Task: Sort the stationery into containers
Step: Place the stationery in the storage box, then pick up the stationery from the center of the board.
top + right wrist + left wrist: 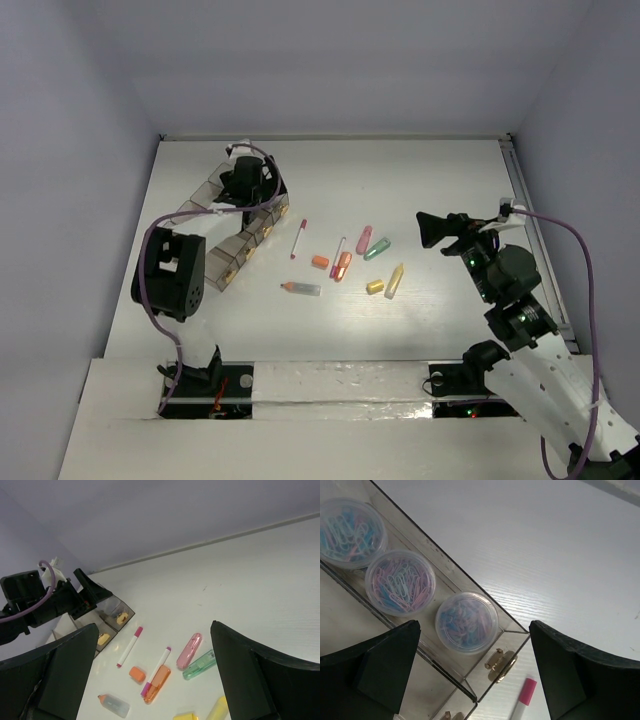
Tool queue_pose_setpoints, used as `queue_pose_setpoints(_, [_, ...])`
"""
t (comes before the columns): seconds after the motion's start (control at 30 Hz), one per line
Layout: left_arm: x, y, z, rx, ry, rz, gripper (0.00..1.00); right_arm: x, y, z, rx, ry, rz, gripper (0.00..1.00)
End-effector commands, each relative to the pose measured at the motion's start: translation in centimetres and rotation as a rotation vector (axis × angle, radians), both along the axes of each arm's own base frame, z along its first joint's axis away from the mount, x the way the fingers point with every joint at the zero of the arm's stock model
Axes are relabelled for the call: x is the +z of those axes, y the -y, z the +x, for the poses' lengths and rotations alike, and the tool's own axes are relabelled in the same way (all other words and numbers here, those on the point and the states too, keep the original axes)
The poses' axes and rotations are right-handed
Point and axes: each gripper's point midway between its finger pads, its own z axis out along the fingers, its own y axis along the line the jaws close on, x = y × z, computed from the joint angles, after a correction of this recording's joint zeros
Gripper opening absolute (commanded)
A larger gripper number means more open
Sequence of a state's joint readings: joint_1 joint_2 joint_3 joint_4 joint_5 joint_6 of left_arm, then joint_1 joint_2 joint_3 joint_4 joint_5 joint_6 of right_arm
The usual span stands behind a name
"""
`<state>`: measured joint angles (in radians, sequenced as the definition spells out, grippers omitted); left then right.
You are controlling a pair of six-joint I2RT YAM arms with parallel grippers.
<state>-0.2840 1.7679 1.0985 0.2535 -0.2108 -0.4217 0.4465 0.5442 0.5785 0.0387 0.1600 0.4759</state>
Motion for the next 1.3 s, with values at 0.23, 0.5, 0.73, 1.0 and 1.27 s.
queue_pose_setpoints(0.23, [10.2,9.4,-4.5,-0.222,0.242,-0.021,0.86,1.6,-0.3,0.1,0.008,0.053,0.030,1.00])
queue_pose_setpoints(0.5, [5.2,22.7,-12.2,-0.502,0.153,0.024,0.76,1.3,-0.3,0.3,0.005,0.042,0.020,1.00])
queue_pose_setpoints(0.73, [0.7,27.1,-13.6,-0.568,0.085,0.136,0.71,1.7,-0.1,0.0,0.004,0.054,0.028,1.00])
queue_pose_setpoints(1.0, [-2.3,28.2,-12.2,-0.565,0.047,0.216,0.64,1.7,-0.2,0.0,0.005,0.055,0.030,1.00])
queue_pose_setpoints(1.27, [-4.3,28.6,-11.3,-0.560,0.021,0.278,0.53,1.6,-0.2,0.0,0.007,0.054,0.029,0.99])
